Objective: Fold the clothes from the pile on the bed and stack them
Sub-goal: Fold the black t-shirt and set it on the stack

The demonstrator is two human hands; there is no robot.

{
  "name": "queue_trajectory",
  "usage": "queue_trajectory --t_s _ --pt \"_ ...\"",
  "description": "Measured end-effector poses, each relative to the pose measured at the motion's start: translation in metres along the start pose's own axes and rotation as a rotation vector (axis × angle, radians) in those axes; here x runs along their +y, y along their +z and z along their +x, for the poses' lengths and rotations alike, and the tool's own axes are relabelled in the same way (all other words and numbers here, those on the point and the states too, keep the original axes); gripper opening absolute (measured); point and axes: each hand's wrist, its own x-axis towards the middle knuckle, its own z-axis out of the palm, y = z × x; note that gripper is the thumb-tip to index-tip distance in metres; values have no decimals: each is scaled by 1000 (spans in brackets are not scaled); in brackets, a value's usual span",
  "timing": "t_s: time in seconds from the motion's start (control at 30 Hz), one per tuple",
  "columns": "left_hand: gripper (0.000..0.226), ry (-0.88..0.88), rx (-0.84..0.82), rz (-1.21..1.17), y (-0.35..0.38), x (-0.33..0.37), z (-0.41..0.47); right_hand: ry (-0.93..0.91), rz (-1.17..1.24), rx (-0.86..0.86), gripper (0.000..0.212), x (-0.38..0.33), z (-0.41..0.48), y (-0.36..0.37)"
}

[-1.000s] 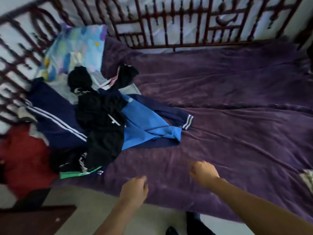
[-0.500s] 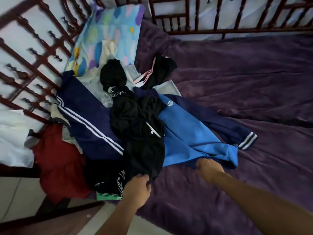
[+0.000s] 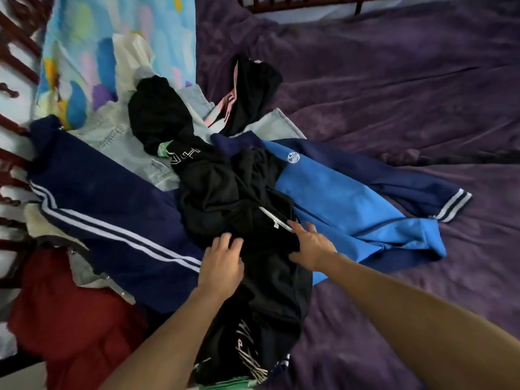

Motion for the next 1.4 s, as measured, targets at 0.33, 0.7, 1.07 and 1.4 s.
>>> queue_trajectory --t_s 0.33,0.7,1.07,1.4 --pt "67 271 -178 243 -15 -4 103 -212 284 436 33 -1 -112 22" --pt "33 299 -73 -251 -119 94 79 183 496 959 35 87 -257 -36" --pt "10 301 68 -367 -229 230 -14 285 170 961 17 158 -382 -20" --pt "17 371 -322 -458 -215 358 -7 547 228 951 20 263 -409 -43"
